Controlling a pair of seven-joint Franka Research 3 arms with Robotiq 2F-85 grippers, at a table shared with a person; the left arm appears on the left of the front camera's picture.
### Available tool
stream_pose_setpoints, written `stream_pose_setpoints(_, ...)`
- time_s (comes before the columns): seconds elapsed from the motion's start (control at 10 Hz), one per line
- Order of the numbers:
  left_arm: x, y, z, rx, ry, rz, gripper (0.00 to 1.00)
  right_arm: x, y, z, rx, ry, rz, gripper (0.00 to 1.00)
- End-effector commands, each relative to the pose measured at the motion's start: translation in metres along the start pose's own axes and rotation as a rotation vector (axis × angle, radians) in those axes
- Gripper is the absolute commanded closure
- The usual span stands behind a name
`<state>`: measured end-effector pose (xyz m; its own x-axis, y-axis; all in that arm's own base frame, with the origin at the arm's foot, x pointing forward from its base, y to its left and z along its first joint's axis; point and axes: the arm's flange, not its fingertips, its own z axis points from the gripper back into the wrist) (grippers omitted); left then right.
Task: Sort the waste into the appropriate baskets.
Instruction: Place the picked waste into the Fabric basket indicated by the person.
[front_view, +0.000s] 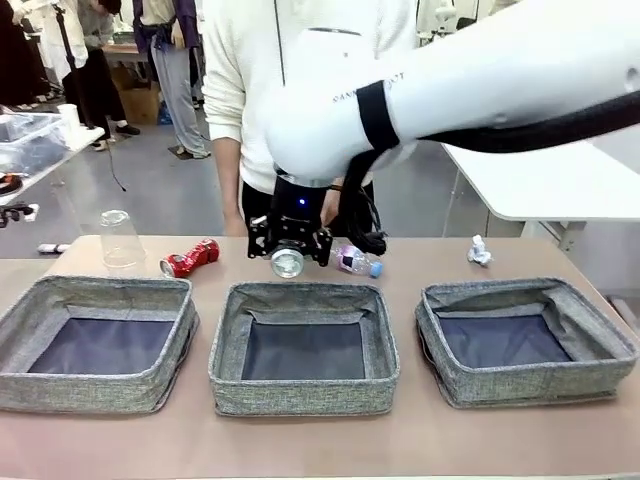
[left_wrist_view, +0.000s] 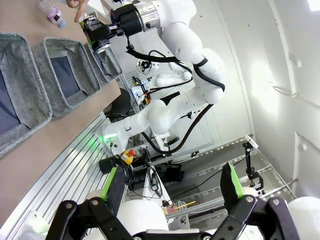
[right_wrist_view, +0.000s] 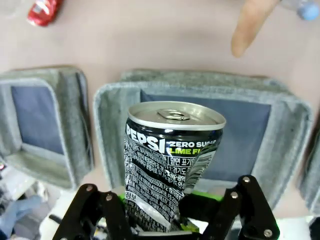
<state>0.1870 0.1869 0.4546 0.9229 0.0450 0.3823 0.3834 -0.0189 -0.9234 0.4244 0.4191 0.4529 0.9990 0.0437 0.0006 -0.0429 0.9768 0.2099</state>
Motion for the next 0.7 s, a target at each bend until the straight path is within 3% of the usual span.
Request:
stream_pose_setpoints(0.0,0.0010,-0.0019,0.0013,-0.014,-0.009,-0.018,0.00,-0.0146,-0.0012,0.0334,0.008,0.033,0.024,1.00)
stream_pose_setpoints(0.3,0.0010,-0.0019,0.0013,-0.014,-0.009,-0.018,0.00,-0.0134,-0.0027,0.0270,-0.036,0.060,0.018,1.00)
stream_pose_setpoints(0.4,0.0010,-0.0019,0.0013,-0.014,-0.009,-0.018,0.00,-0.0127,-0.0035,0.0275,-0.041,0.072,0.015,0.65)
stream_pose_setpoints(0.5,0.0010,-0.0019,0.0013,-0.014,-0.009,-0.018,0.00,-0.0122,-0.0051,0.0283,-0.044,0.075,0.019,0.44)
stream_pose_setpoints(0.6,0.0010,-0.0019,0.0013,-0.014,-0.009,-0.018,0.00,-0.0118,-0.0056,0.0287,-0.051,0.080,0.021,0.08)
